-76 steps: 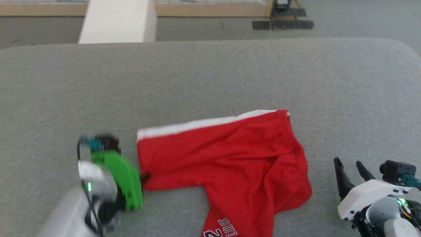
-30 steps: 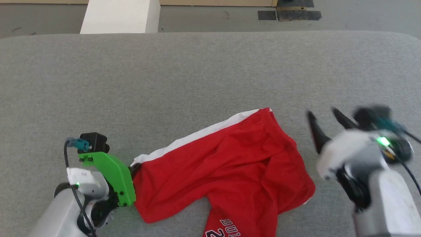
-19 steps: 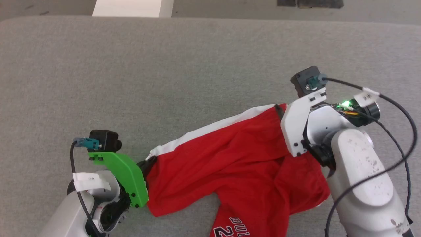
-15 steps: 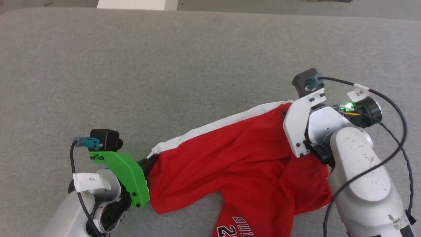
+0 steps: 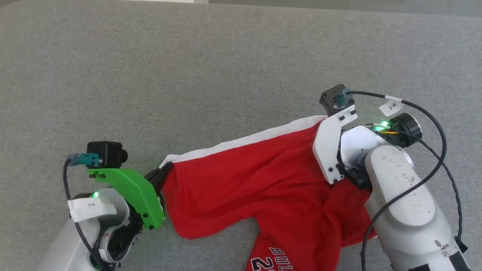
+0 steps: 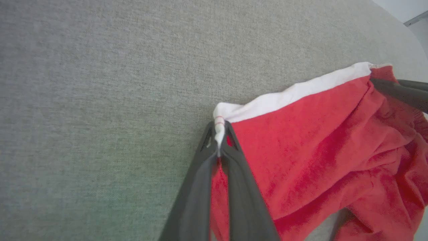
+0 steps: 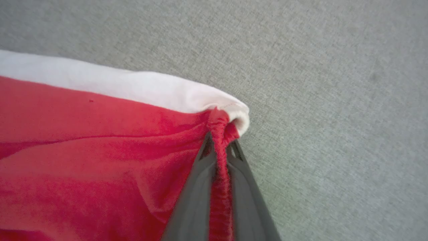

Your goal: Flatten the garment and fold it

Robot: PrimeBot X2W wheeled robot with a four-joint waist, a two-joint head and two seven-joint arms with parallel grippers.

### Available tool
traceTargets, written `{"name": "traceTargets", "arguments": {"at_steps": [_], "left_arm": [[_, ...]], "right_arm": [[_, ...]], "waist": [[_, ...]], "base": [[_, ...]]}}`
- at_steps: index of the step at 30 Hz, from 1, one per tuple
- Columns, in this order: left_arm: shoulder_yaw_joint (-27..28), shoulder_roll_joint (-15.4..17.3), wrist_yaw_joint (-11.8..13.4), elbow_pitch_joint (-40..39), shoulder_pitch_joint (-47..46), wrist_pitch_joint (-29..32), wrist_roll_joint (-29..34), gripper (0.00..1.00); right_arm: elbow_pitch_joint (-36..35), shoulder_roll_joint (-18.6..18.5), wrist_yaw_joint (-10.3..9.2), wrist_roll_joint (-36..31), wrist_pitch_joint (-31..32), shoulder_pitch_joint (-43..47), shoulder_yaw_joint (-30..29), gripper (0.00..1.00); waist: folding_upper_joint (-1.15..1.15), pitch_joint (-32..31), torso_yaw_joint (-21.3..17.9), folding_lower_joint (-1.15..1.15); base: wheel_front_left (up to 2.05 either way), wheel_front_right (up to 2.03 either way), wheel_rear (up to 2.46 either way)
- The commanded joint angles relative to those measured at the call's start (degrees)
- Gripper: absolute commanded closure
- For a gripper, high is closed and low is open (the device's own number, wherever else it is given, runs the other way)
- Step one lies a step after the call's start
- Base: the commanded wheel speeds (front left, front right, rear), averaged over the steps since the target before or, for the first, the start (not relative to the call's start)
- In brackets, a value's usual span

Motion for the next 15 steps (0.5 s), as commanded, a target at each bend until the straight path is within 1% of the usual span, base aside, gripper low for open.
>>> {"name": "traceTargets", "arguments": {"at_steps": [1,3,7,9,12,15], "left_arm": [[0.7,0.2,0.0,-0.4,0.5,-0.8,-0.9,1.00],[1.5,0.1,-0.4,-0.5,-0.2,-1.3,-1.6,1.00],[3.7,0.5,-1.5,0.2,-3.7,-2.2,-2.8,1.00],[4.2,1.6,-2.3,1.0,-7.0,-2.1,-2.0,1.00],[4.8,3.5,-3.5,3.7,-13.6,-1.5,-0.4,1.00],[4.4,5.5,-4.7,7.4,-21.0,-0.4,2.2,1.00]], "right_arm": [[0.6,-0.2,-0.08,0.9,-0.8,-0.6,-0.5,1.00],[-0.2,-0.2,-0.08,2.2,-1.9,-1.3,-1.0,1.00],[-2.2,-0.2,-0.08,7.0,-2.5,-3.4,-2.0,1.00],[-3.0,-0.2,-0.08,10.6,-2.3,-5.1,-3.2,1.00],[-4.0,-0.2,-0.08,13.1,-2.0,-9.5,-4.3,1.00],[-3.3,-0.3,-0.08,14.1,-1.7,-14.9,-3.9,1.00]], "waist": [[0.57,-1.0,-0.3,0.00],[0.57,-1.9,-0.6,0.00],[0.57,-3.6,-1.4,0.00],[0.57,-4.3,-1.7,0.00],[0.57,-4.4,-2.2,0.00],[0.57,-3.8,-2.9,0.00]], "base": [[0.00,0.00,0.00],[0.00,0.00,0.00],[0.00,0.00,0.00],[0.00,0.00,0.00],[0.00,0.00,0.00],[0.00,0.00,0.00]]}}
